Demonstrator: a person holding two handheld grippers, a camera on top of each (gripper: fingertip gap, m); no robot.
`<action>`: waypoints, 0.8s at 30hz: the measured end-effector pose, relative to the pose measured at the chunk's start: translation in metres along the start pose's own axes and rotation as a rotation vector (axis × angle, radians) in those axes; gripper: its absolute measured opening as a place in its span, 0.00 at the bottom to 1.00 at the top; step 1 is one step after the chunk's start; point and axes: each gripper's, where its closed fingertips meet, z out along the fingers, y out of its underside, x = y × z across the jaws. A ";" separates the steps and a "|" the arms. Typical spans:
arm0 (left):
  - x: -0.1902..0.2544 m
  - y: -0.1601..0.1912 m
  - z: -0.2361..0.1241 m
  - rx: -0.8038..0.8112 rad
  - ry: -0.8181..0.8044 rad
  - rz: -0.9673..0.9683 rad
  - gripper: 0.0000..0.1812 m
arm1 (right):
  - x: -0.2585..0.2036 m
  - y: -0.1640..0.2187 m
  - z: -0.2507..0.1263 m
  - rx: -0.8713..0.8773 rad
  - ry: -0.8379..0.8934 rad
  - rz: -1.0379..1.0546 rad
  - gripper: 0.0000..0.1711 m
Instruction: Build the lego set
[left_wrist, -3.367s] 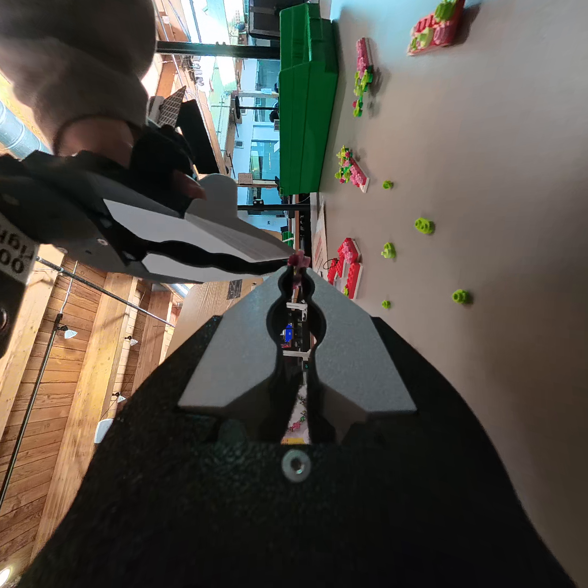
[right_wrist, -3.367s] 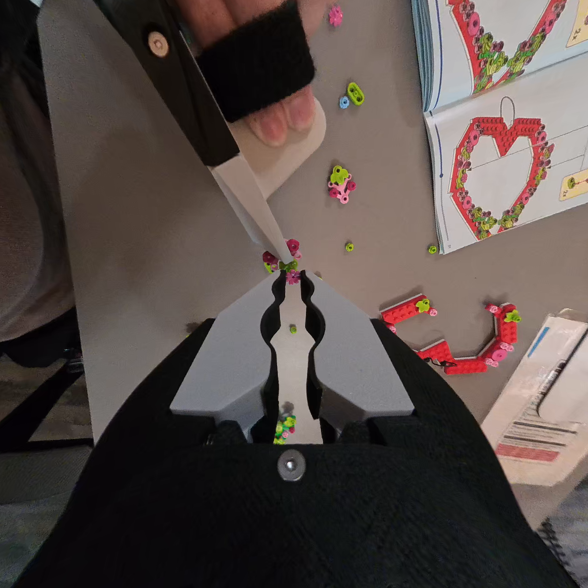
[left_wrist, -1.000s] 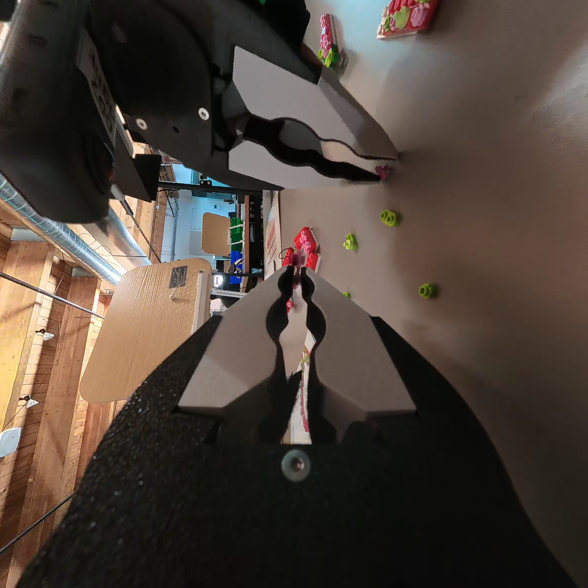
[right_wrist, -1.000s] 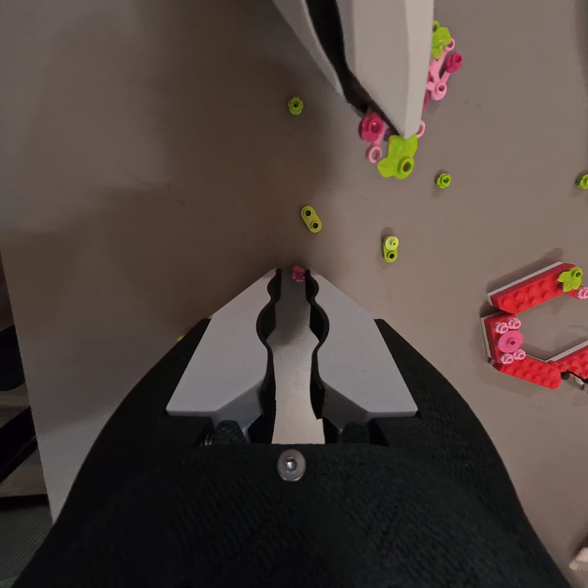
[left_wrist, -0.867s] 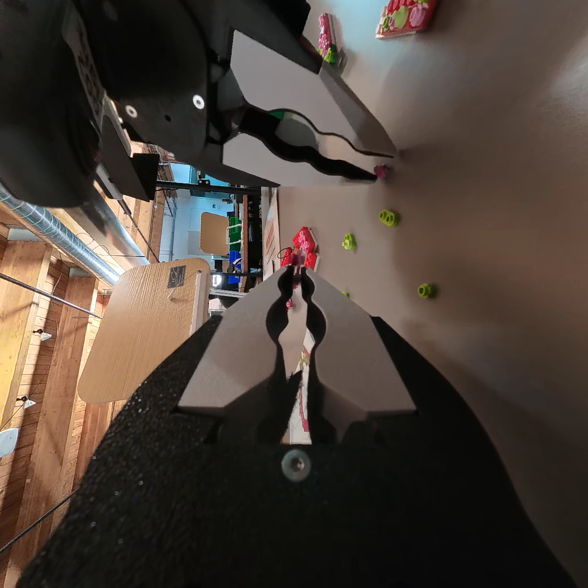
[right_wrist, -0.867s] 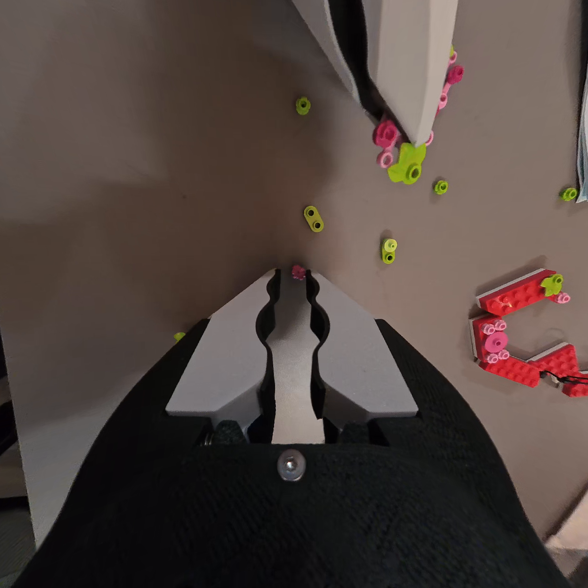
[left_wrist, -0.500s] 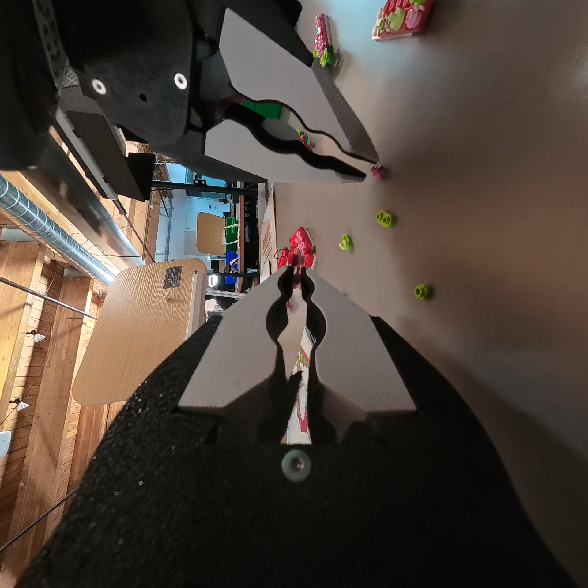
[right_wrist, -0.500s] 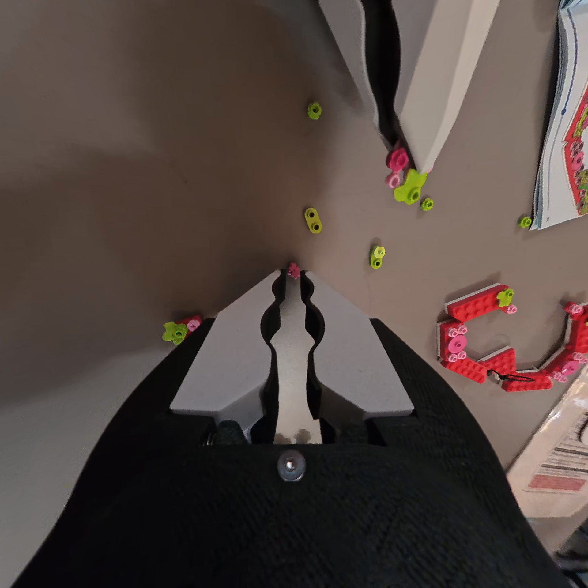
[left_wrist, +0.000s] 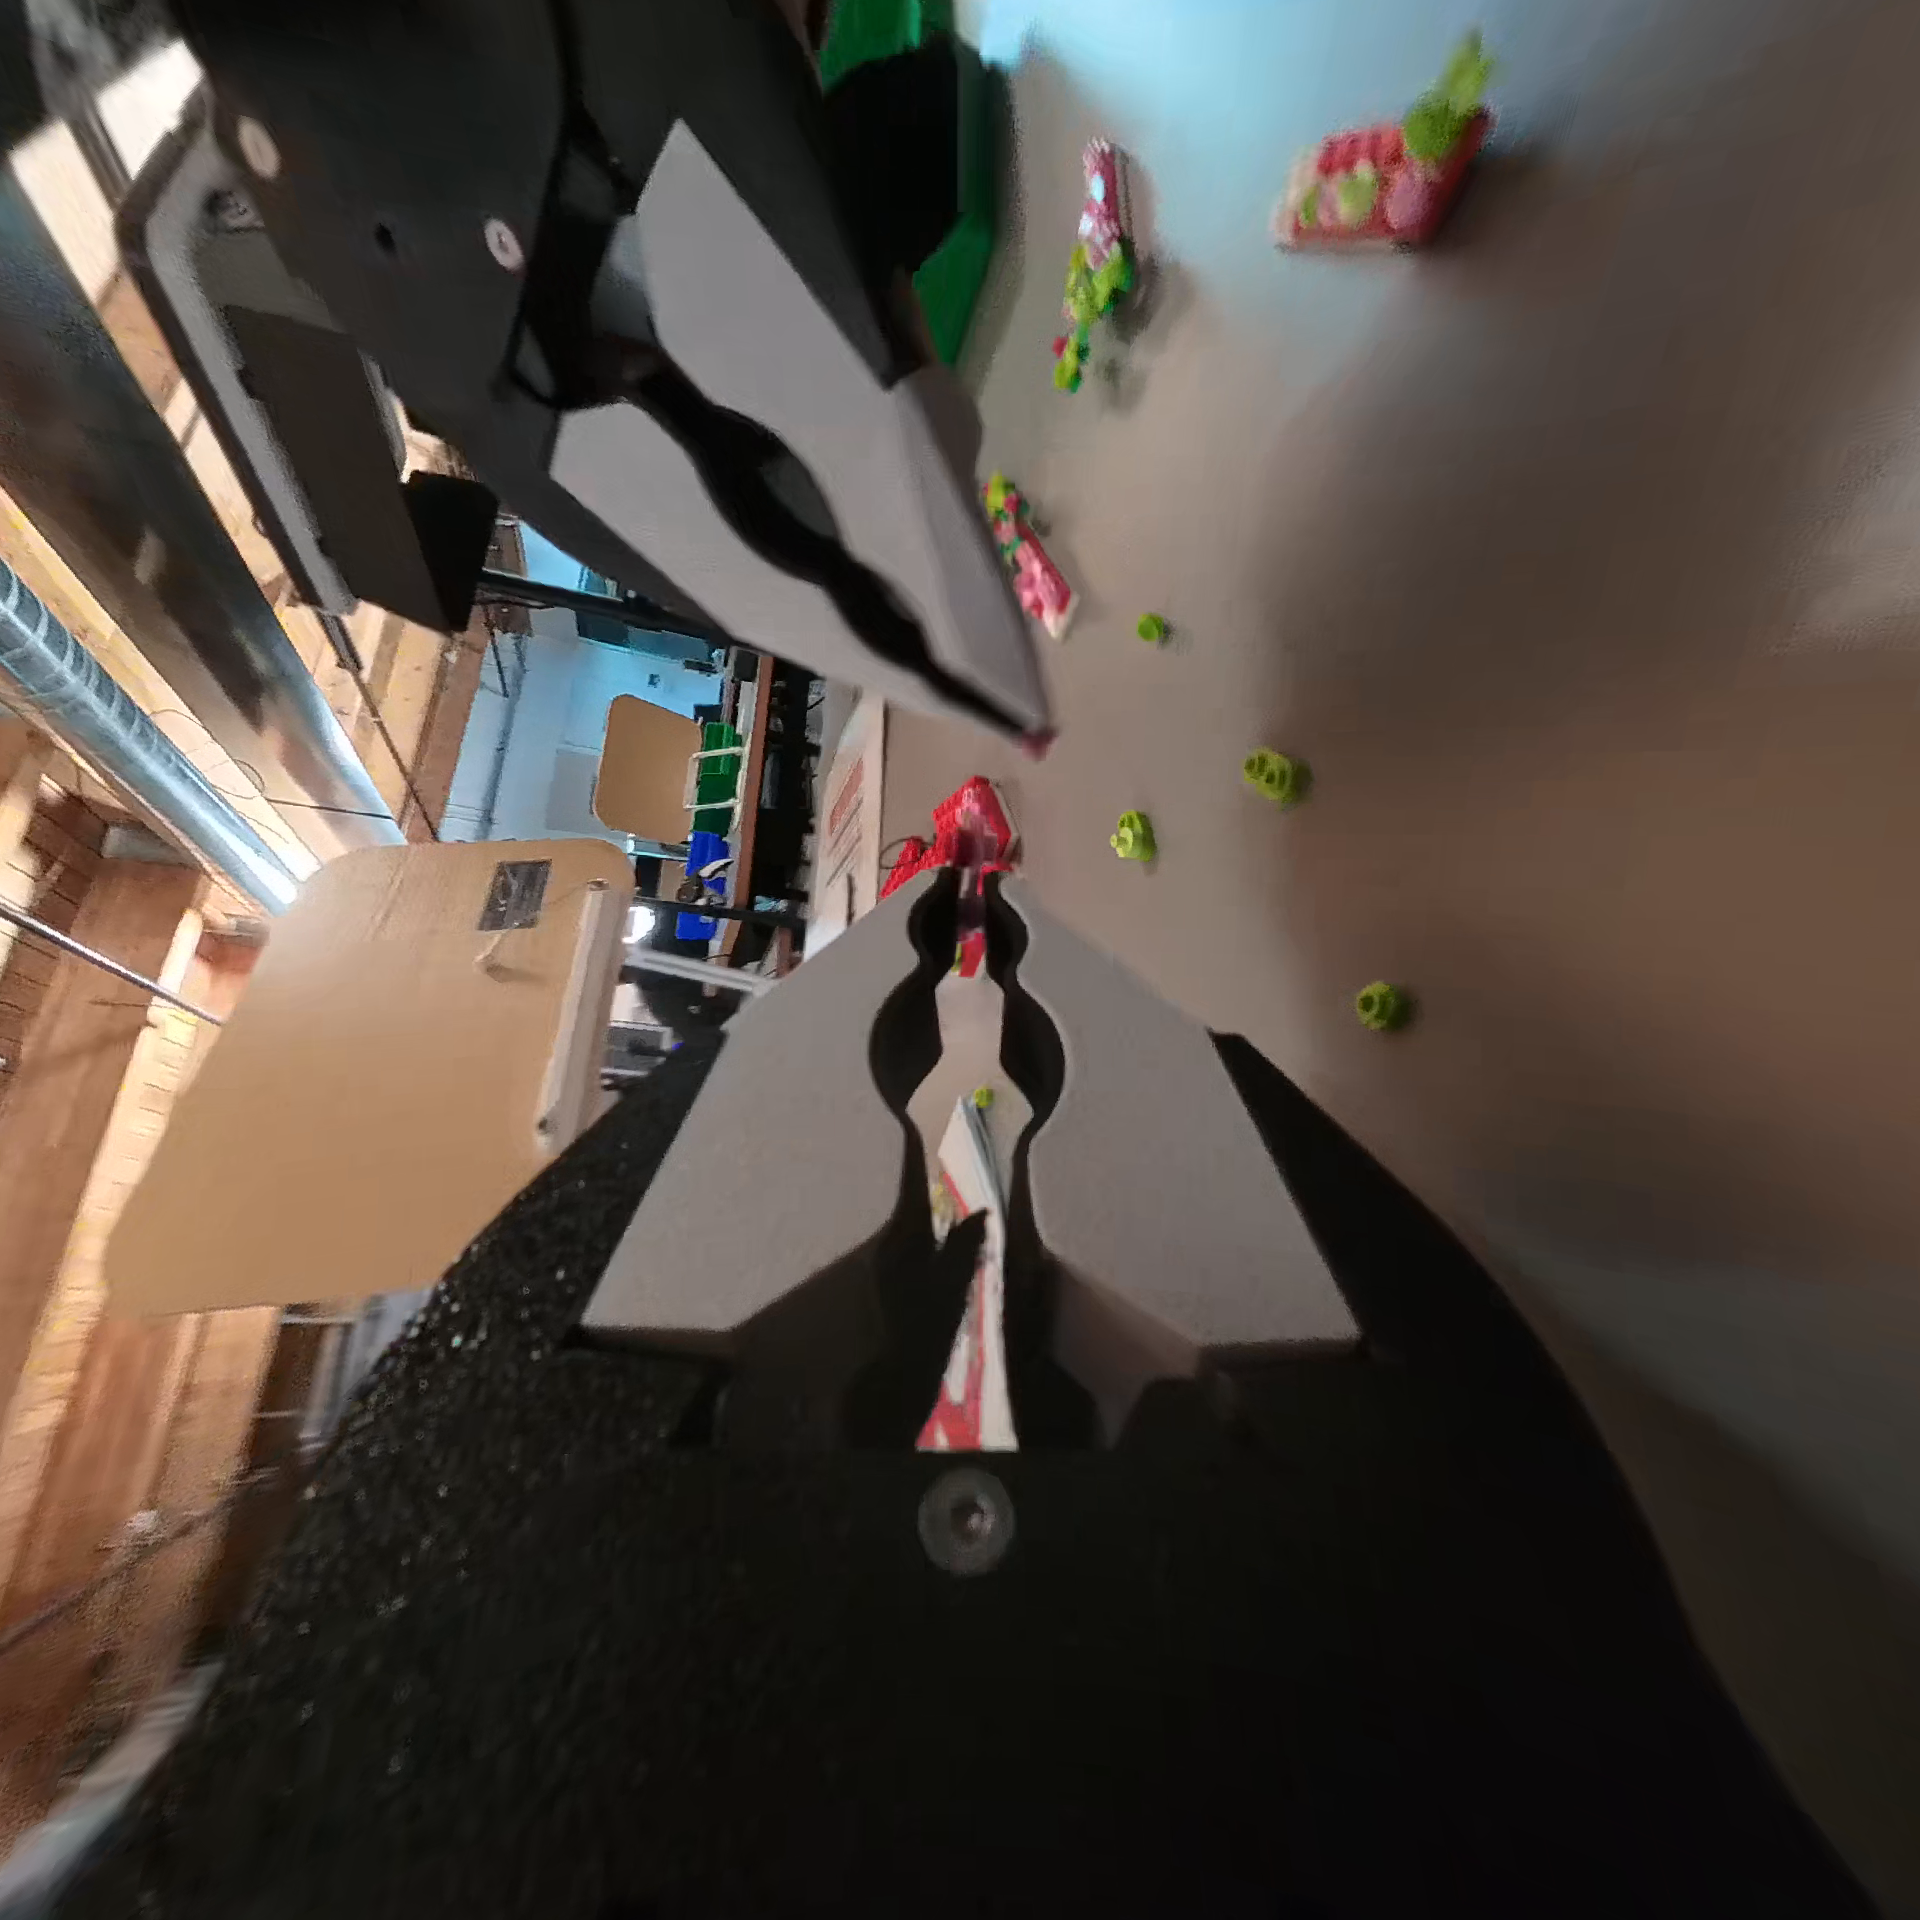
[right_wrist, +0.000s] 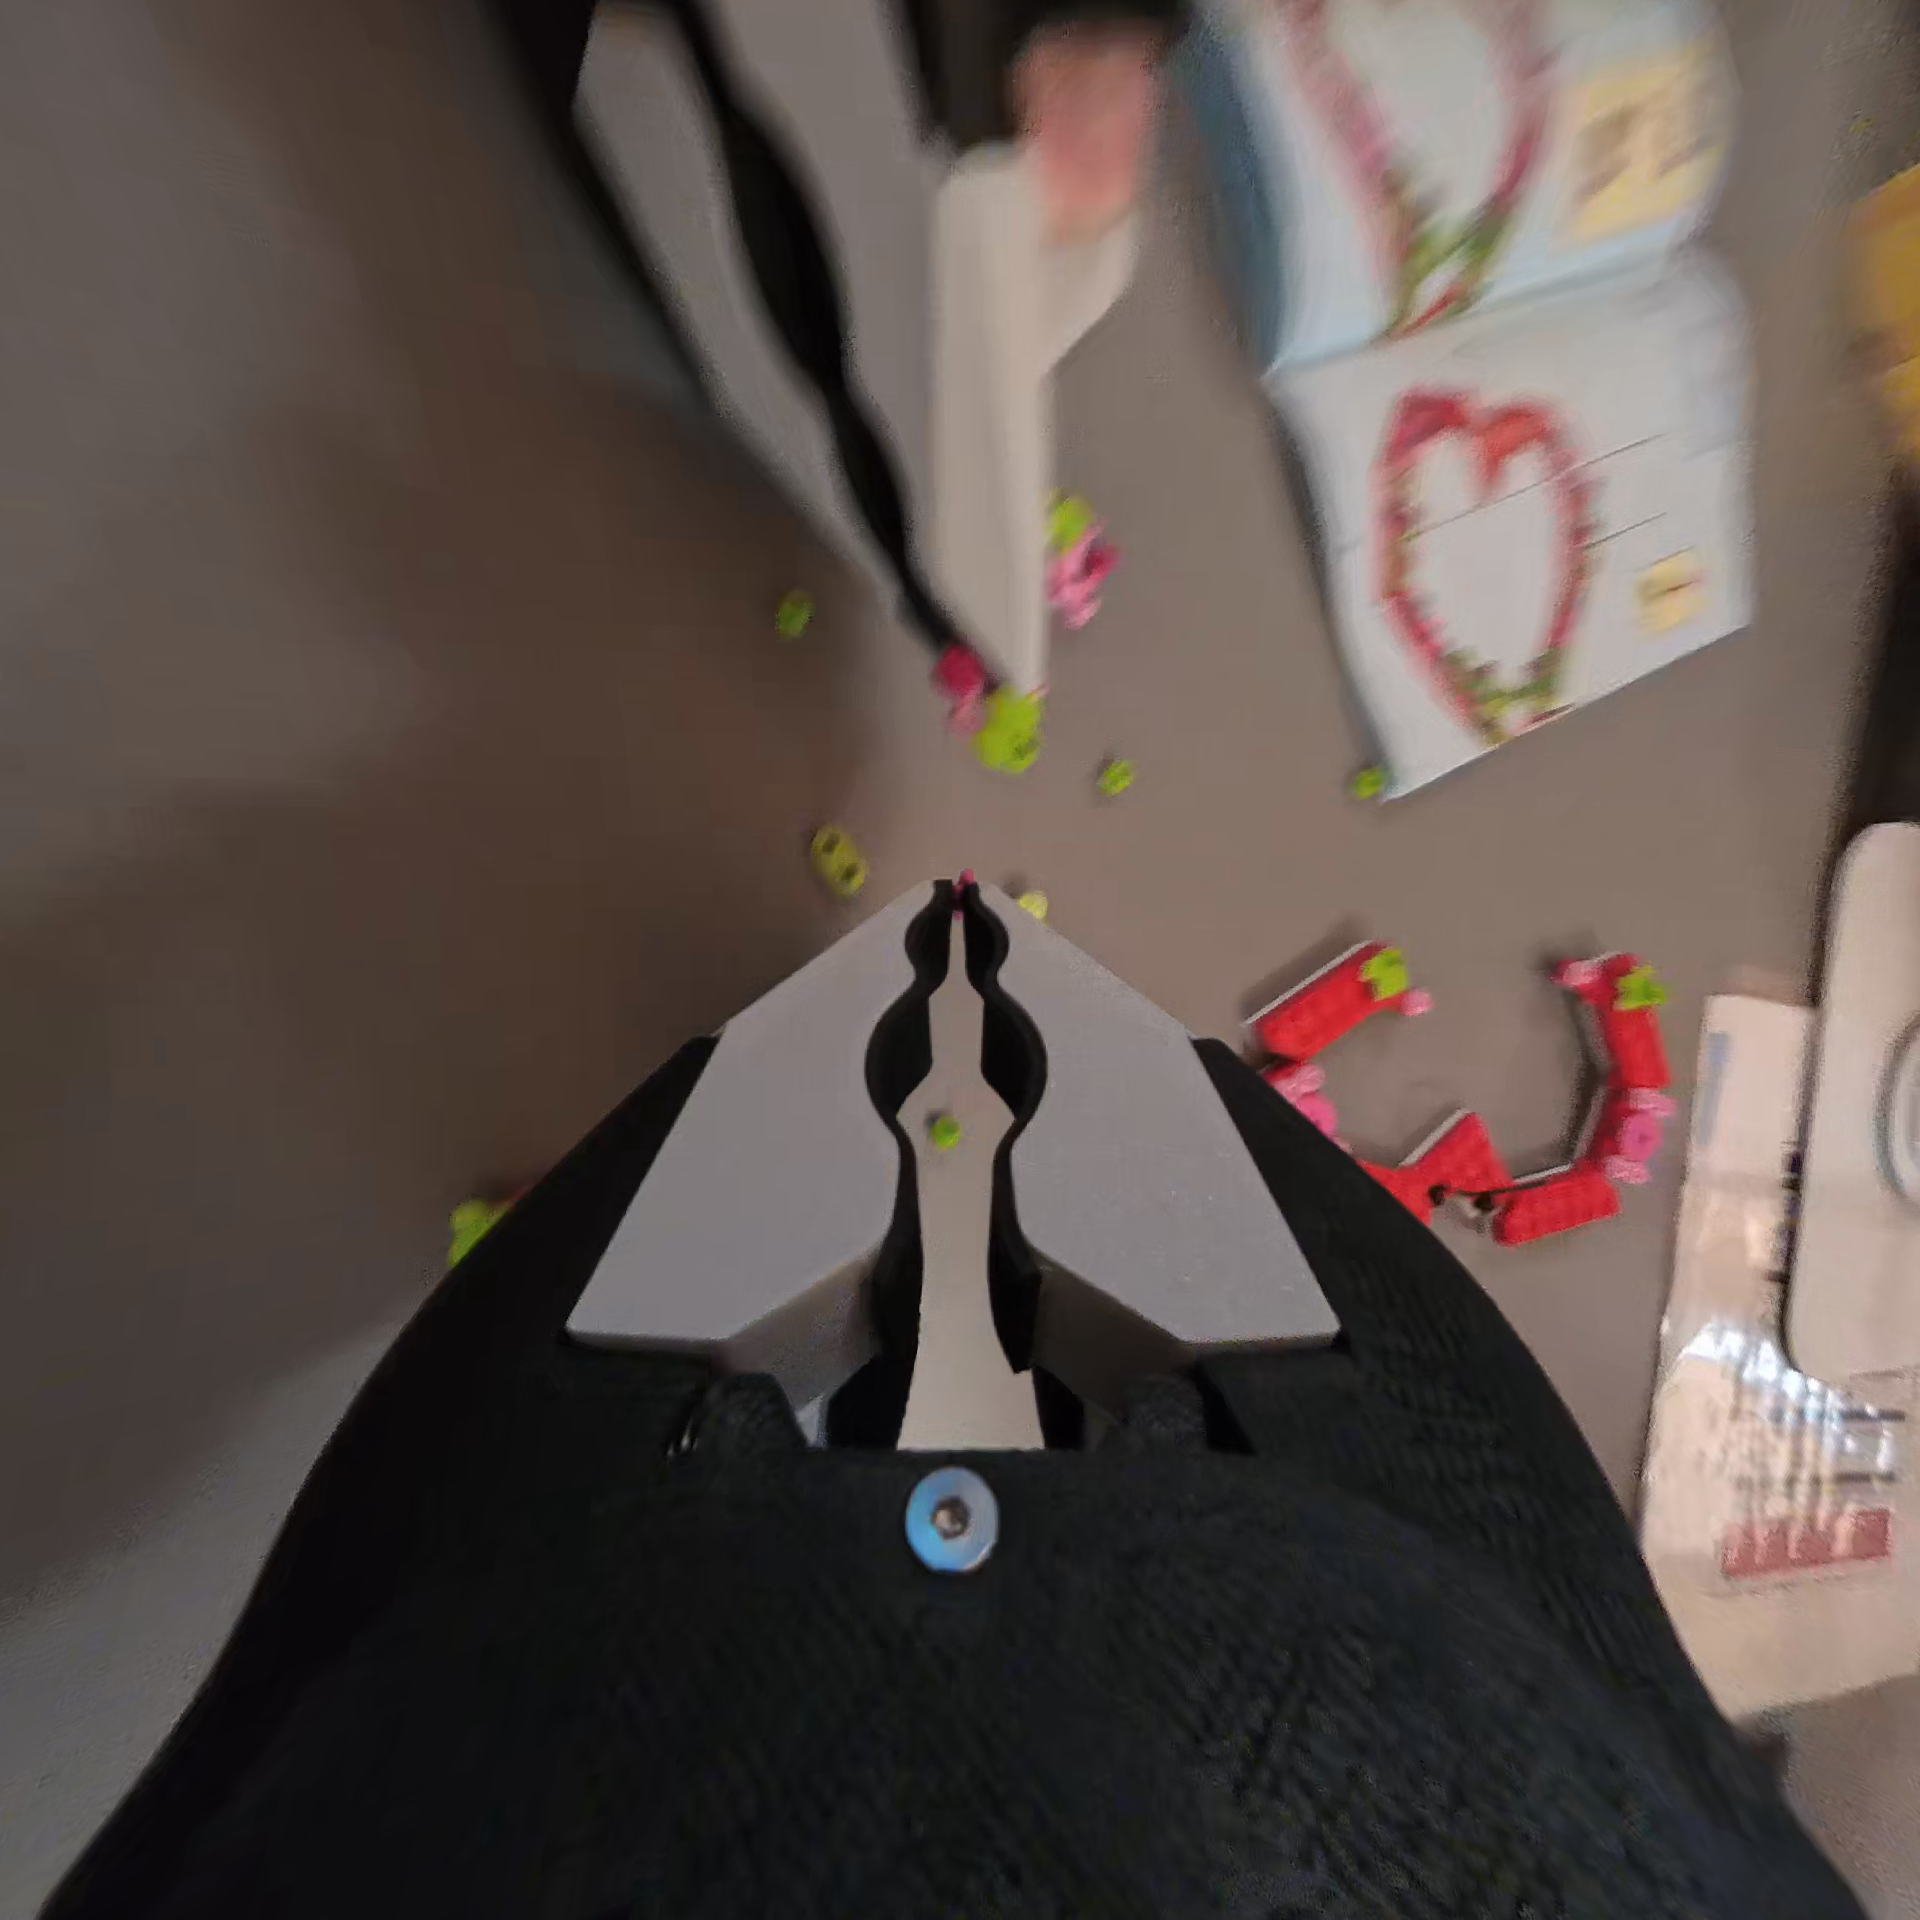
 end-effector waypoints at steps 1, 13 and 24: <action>-0.003 -0.002 -0.001 0.020 -0.001 -0.049 0.01 | 0.008 -0.013 -0.008 0.092 0.041 0.037 0.00; -0.029 -0.014 -0.012 0.157 -0.083 -0.282 0.01 | 0.022 -0.051 -0.031 0.392 0.169 0.058 0.00; -0.031 -0.017 -0.014 0.180 -0.086 -0.293 0.01 | 0.016 -0.051 -0.038 0.357 0.170 -0.063 0.00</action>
